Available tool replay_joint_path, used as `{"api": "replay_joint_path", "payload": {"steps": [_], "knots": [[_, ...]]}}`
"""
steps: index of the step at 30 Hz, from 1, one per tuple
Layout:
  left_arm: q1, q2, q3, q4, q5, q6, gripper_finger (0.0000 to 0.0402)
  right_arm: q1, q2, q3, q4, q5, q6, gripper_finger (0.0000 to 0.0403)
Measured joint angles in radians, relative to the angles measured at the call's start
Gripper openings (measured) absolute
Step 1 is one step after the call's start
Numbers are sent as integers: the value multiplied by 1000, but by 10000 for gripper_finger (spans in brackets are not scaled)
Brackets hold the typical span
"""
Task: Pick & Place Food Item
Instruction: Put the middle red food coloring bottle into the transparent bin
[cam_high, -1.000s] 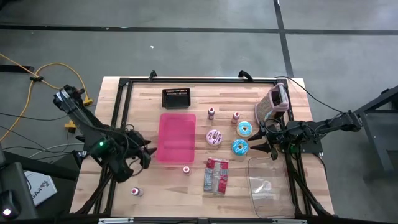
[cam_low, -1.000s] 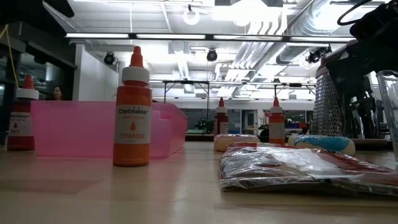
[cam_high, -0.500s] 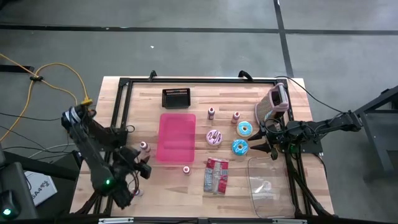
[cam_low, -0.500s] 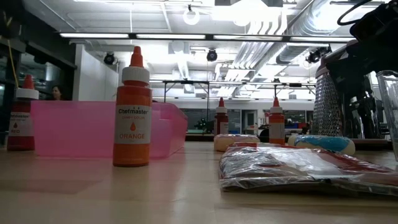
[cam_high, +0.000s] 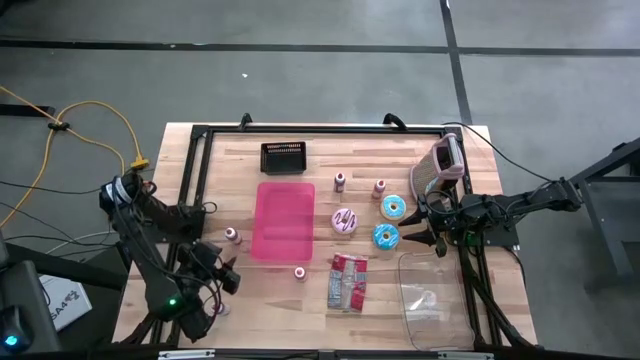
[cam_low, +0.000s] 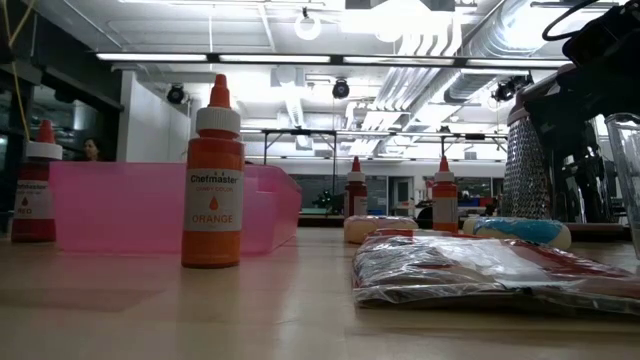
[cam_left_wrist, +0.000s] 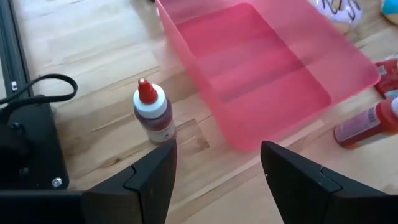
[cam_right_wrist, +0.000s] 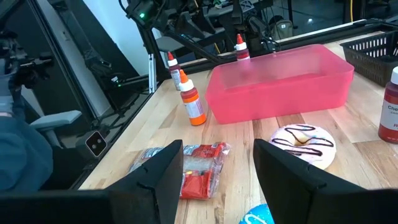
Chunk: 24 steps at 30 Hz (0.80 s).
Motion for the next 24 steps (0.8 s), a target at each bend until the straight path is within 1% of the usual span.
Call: {"api": "replay_joint_path", "payload": {"steps": [10, 17, 24], "knots": [[-63, 0, -105, 102, -1, -44, 227, 0, 0, 0, 0, 0, 0, 183], [-84, 0, -185, 136, 19, -134, 227, 0, 0, 0, 0, 0, 0, 183], [-72, 0, -194, 134, 112, -198, 227, 0, 0, 0, 0, 0, 0, 183]]}}
